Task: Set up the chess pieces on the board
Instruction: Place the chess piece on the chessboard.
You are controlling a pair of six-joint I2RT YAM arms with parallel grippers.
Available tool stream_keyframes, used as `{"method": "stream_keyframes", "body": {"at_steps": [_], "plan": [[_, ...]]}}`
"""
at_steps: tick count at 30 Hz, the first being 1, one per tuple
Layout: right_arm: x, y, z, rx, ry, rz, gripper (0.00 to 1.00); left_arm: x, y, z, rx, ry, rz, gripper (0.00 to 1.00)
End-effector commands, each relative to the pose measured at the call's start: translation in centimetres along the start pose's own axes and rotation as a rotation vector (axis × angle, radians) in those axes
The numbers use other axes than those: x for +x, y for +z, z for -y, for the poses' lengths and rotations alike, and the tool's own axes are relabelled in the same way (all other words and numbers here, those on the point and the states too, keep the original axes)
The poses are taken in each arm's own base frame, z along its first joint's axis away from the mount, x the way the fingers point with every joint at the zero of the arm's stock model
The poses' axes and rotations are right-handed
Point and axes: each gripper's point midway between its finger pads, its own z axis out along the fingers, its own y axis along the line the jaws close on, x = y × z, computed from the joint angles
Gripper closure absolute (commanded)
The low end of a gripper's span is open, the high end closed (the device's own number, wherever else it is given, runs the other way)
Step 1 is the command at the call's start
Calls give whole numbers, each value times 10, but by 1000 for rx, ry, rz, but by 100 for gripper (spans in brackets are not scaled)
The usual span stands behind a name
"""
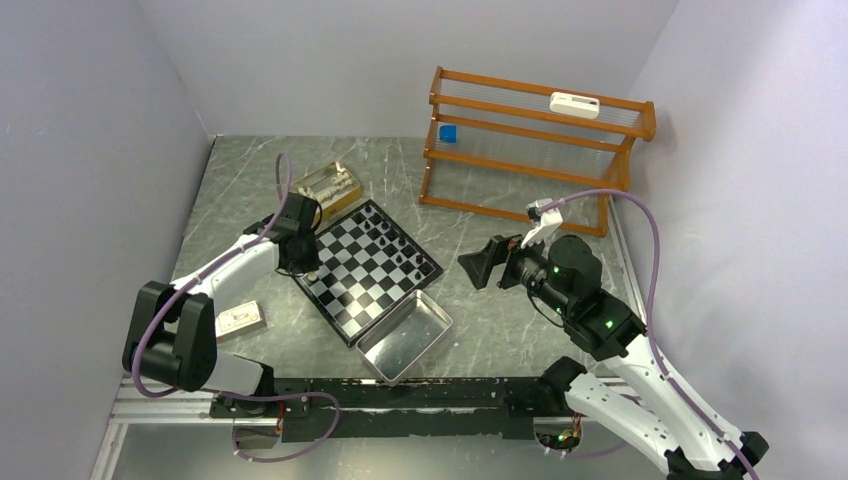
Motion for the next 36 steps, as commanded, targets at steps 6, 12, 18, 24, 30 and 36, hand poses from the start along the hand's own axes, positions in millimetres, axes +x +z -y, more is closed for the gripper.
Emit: {"method": "stream_keyframes", "body": {"at_steps": [6,12,18,24,30,36], "plan": [[-10,-9,-2,0,-9,29,2,3,3,-4,-44,-4,-1,81],[-14,-10,-4,-4,-10,39,2,4,5,-5,-51,0,-10,78],[-14,-11,-3,-1,-15,38,2,4,5,-4,-50,0,-11,70],[-13,-9,-3,-2,-15,32,2,-1,-3,0,-24,-3,0,61],[-15,-6,-7,-18,-14,27,2,-21,-23,9,17,-3,45,57],[-6,2,-3,0,10,5,0,-55,-64,29,148,17,163,51]]}}
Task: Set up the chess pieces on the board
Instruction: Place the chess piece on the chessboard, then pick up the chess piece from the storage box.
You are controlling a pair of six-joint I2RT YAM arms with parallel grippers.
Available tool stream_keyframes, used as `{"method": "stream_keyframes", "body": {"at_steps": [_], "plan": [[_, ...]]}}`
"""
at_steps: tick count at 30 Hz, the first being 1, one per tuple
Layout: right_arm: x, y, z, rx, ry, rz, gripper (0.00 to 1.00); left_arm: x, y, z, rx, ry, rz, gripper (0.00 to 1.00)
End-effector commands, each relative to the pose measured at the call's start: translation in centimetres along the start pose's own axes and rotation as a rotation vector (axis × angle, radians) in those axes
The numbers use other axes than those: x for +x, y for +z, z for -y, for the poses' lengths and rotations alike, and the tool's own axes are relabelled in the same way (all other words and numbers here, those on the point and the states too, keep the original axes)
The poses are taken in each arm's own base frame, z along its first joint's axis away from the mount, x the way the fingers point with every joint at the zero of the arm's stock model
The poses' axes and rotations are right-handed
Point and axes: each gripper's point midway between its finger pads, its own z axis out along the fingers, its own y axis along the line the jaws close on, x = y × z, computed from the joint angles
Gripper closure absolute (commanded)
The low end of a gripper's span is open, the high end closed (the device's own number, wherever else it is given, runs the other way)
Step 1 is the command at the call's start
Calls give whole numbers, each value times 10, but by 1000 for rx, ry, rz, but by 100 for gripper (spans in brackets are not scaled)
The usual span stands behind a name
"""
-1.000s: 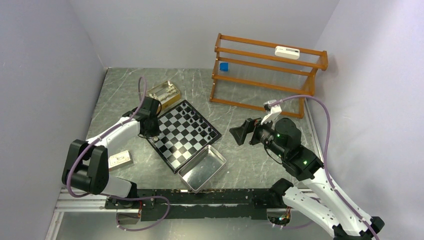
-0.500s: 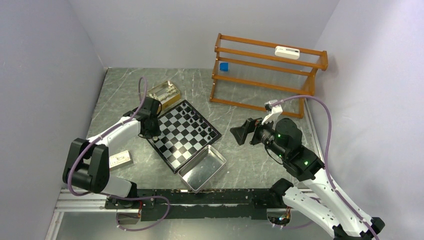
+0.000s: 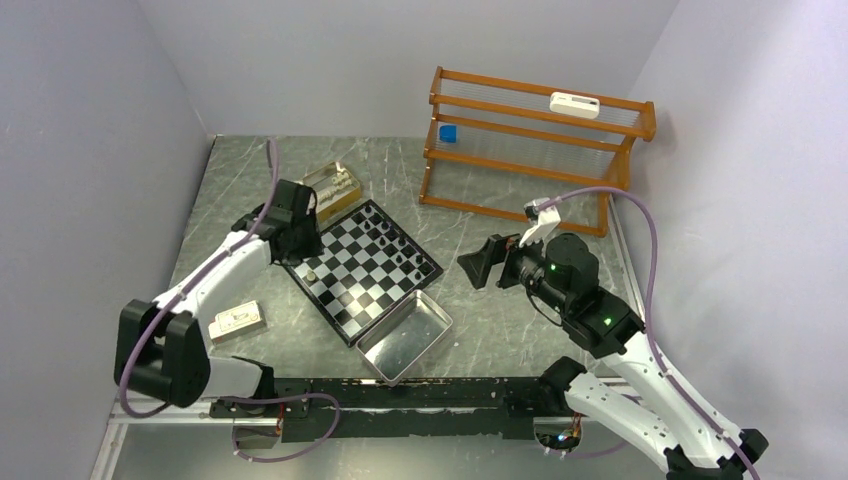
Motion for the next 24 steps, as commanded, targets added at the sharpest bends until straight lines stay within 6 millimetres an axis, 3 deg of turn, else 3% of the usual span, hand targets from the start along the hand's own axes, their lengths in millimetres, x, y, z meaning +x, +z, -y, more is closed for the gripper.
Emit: {"method": "stream_keyframes", "body": {"at_steps": [1,5,8,15,18,21,24], "plan": [[-7,2,-5,-12,14,22,0,-41,-45,29,167,36,140,50],[-4,8,-1,12,25,2,0,-76,-86,54,321,63,286,39],[-1,14,0,24,36,-14,0,-91,-109,71,426,100,345,27],[2,29,5,73,55,-54,0,-112,-130,96,562,168,450,7],[2,32,6,79,53,-51,0,-127,-115,92,490,166,465,3],[0,35,6,76,44,-51,0,-145,-88,80,339,150,451,7],[0,40,5,73,36,-55,0,-155,-60,83,282,201,411,13]]}}
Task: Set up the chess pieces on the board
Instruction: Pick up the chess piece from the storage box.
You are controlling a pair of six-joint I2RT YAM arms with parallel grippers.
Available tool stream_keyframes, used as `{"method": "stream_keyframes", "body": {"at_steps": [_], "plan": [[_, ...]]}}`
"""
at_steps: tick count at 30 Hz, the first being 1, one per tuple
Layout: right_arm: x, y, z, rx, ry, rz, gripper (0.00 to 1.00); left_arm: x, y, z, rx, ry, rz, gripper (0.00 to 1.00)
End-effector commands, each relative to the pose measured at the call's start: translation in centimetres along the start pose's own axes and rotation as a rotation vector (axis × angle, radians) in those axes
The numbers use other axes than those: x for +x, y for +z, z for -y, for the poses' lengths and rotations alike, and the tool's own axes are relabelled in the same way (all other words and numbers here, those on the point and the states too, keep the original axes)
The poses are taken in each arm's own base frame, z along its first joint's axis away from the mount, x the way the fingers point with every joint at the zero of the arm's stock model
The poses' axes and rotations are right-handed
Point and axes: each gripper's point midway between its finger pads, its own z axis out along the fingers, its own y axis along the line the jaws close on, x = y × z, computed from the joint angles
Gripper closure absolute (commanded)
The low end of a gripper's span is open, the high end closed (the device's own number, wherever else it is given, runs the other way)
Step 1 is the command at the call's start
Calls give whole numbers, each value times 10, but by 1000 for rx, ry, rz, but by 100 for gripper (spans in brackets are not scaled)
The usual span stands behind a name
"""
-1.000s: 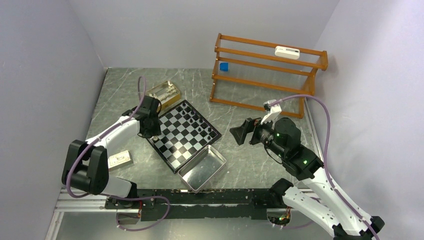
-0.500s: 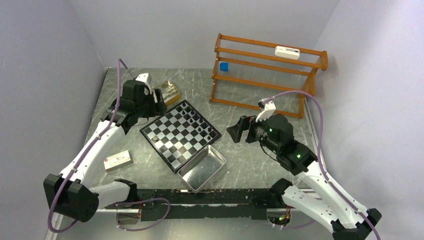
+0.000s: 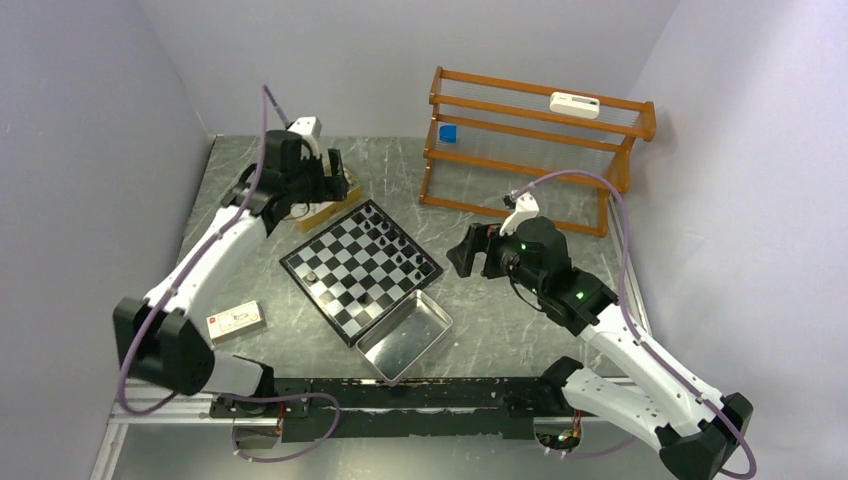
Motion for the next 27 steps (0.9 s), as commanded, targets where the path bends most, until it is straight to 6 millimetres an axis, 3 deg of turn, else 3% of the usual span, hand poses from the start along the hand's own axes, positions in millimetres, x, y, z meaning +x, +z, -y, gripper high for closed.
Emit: {"method": "stream_keyframes", "body": {"at_steps": [1,4,9,14,19,24,27], "plan": [[-21,2,-10,-22,-7,57,0,-14,36,-17,-106,82,-11,14],[-21,8,-14,-37,-20,39,0,-14,61,-32,-168,81,-34,20],[-28,7,-26,-99,-27,62,0,-16,99,-47,-180,-1,-12,42],[-36,7,-27,-93,-31,80,0,-23,130,-65,-130,-108,46,58],[-39,5,-26,-75,-51,67,0,-16,158,-74,-93,-223,26,60],[-45,0,-24,-62,-41,94,0,-11,176,-85,19,-375,59,54],[-46,-3,-22,-54,-40,105,0,-9,184,-81,108,-428,80,55]]}}
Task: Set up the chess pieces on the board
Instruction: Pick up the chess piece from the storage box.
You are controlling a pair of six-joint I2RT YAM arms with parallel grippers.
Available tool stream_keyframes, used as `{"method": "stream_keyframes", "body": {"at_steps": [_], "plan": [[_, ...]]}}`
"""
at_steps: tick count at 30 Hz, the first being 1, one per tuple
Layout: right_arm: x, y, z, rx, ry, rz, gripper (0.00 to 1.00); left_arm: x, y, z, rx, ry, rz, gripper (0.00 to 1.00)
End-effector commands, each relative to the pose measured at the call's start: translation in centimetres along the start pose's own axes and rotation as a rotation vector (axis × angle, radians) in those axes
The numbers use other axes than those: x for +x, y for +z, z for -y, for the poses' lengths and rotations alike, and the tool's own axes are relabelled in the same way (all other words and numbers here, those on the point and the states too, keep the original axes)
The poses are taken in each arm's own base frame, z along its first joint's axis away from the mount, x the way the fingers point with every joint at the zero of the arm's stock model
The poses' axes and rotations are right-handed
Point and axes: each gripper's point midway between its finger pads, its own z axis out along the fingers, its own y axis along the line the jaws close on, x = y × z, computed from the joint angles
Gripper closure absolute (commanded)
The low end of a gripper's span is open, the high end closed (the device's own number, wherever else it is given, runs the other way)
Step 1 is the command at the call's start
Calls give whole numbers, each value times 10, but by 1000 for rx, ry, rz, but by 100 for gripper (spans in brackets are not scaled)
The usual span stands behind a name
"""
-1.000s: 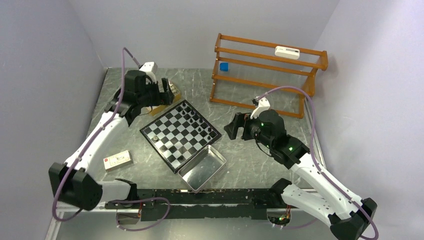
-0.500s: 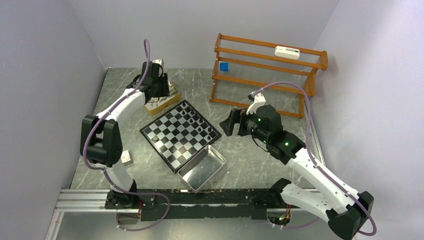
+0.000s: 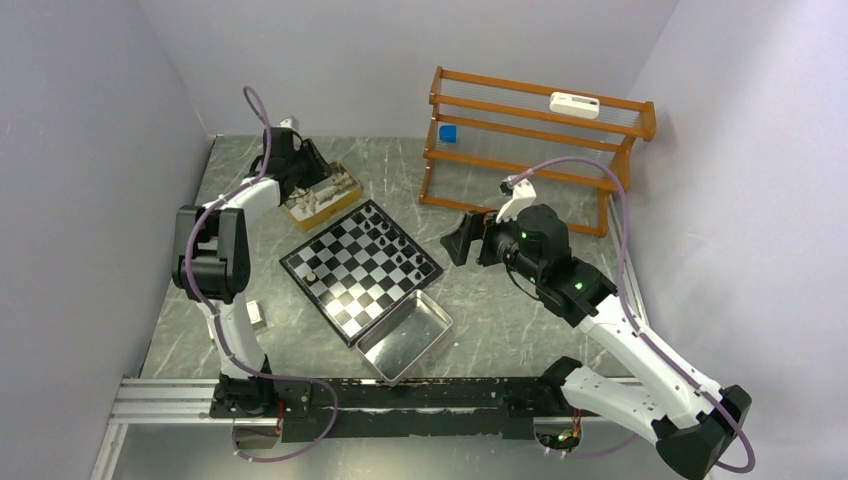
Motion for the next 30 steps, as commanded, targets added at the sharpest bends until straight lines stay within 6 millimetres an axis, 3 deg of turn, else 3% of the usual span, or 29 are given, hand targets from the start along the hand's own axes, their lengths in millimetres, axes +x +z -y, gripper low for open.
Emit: {"method": "stream_keyframes", "body": {"at_steps": [1,17,24,30], "plan": [[-15,-8,-1,9,-7,50,0,-16,10,22,203,-106,57,55],[-16,2,1,32,-16,37,0,18,50,-4,186,-163,3,55],[-16,2,5,47,-15,48,0,20,54,-3,205,-170,10,53],[-18,0,6,53,-17,56,0,33,60,-9,201,-192,-11,52]]}}
